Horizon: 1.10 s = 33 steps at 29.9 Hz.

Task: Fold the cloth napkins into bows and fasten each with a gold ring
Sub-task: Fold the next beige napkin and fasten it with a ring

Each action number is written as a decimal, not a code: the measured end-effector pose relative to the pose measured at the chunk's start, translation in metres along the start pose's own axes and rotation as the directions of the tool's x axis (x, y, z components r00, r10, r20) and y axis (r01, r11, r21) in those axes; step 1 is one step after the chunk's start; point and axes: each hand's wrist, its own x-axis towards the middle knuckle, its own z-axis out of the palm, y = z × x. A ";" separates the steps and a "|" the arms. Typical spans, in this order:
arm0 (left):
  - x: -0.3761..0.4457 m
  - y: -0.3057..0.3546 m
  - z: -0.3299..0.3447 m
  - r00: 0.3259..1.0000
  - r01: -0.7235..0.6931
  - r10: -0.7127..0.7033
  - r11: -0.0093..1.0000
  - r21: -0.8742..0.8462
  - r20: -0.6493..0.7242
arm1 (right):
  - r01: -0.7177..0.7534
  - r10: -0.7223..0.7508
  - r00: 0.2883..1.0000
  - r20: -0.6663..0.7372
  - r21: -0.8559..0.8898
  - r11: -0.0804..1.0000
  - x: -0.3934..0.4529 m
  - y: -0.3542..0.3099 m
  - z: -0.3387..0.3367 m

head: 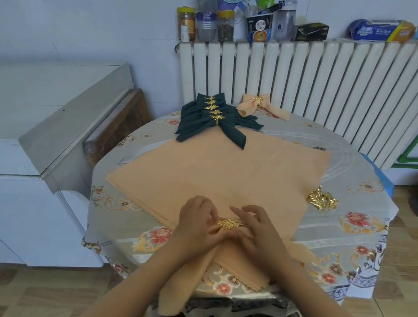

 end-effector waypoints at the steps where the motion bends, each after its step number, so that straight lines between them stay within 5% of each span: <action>1: 0.004 -0.003 0.003 0.997 -0.039 0.042 0.998 -0.041 0.057 | -0.008 0.008 1.000 0.004 0.032 0.999 -0.002 -0.001 -0.002; 4: 0.007 -0.017 0.014 0.976 -0.075 0.104 0.985 -0.152 0.189 | -0.071 0.083 0.990 -0.118 0.108 0.992 -0.010 -0.002 -0.002; 7: 0.005 -0.014 0.023 0.994 -0.051 0.067 0.981 -0.187 0.081 | -0.187 0.203 0.944 -0.261 0.087 0.979 -0.021 -0.003 -0.003; 17: -0.003 -0.003 0.028 1.000 0.006 -0.010 0.983 -0.184 -0.017 | -0.190 0.206 0.961 -0.184 0.105 0.976 -0.046 -0.037 0.012; 21: -0.003 -0.006 0.027 0.999 -0.048 0.048 0.988 -0.145 -0.003 | -0.278 0.253 0.946 -0.204 -0.108 0.954 -0.023 -0.035 -0.003; 33: -0.004 -0.010 0.020 0.994 -0.113 0.113 0.977 -0.180 -0.009 | -0.017 -0.110 0.921 -0.372 -0.322 0.946 -0.026 -0.025 0.011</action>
